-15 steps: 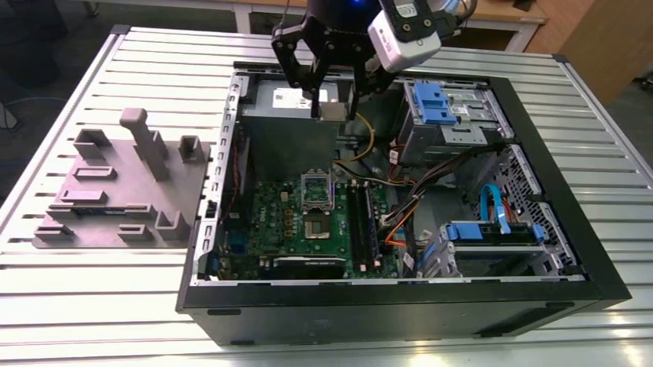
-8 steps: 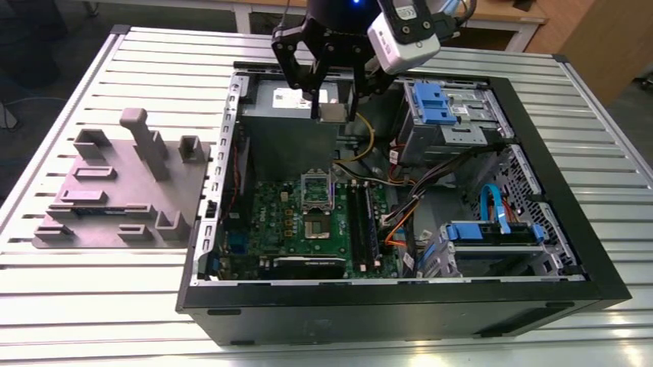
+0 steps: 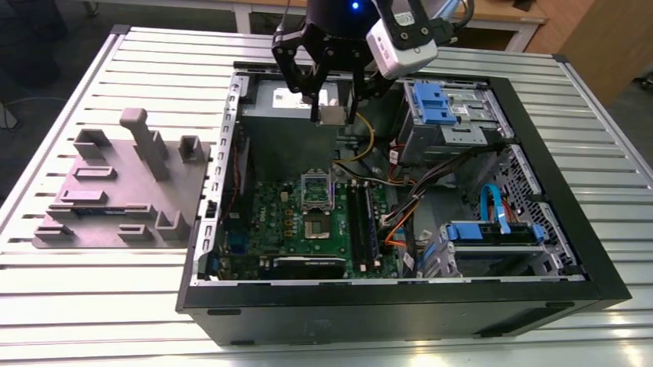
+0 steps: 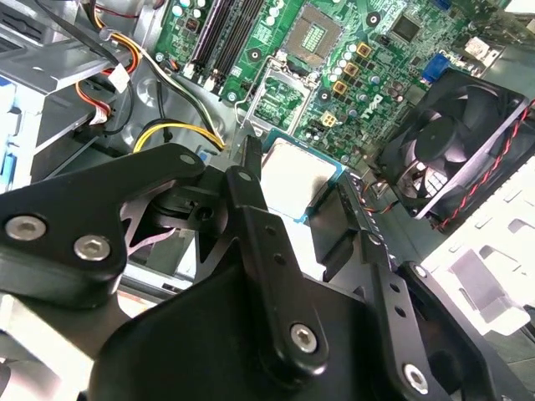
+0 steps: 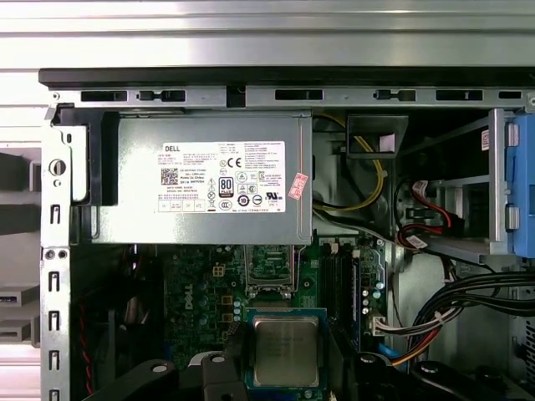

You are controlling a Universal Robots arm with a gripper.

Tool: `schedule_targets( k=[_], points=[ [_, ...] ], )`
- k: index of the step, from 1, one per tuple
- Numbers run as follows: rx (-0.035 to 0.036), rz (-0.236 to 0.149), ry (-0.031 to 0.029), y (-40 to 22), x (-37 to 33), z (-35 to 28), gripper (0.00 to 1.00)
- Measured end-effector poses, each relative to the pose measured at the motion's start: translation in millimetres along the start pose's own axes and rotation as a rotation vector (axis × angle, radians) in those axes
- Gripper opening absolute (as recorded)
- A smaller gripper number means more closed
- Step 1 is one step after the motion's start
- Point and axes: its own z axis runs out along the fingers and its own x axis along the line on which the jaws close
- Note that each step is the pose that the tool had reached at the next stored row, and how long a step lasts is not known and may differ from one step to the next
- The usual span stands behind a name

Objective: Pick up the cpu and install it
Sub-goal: 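Place the cpu into insertion slot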

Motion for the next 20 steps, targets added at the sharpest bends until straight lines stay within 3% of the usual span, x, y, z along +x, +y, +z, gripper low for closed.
schedule_targets(
  k=[20],
  points=[
    [-0.0001,0.000,-0.0001,-3.6,-0.3,7.1,0.47]
  ],
)
